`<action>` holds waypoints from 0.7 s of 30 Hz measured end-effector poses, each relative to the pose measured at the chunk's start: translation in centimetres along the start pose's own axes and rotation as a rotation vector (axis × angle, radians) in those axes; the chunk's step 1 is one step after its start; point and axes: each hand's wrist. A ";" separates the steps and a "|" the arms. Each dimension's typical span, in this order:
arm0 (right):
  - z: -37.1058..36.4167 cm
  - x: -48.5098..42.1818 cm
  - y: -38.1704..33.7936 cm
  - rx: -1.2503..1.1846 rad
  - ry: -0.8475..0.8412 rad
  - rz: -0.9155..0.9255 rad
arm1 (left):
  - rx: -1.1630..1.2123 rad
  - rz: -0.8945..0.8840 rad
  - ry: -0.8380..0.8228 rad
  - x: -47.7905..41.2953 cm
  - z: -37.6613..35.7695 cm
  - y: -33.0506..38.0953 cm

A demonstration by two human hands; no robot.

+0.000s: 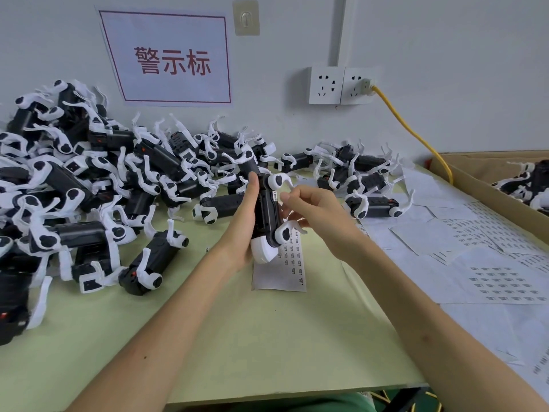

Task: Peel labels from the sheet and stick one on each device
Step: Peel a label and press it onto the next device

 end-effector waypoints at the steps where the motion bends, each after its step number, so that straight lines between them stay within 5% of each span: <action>1: -0.1 0.0 -0.1 -0.024 -0.007 0.004 | 0.037 0.003 -0.022 0.0 0.1 0.0; 9: -1.0 0.4 -0.2 -0.084 0.022 0.052 | 0.090 0.028 -0.022 0.0 -0.3 -0.1; 21: -0.9 0.8 -0.1 -0.324 -0.211 -0.111 | 0.110 0.007 -0.060 0.5 -1.0 0.0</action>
Point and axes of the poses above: each hand's wrist, its own x-axis away from the middle knuckle, its own z-axis out of the back of the hand, y = z × x, and after that the axes turned 1 degree about y, right-handed
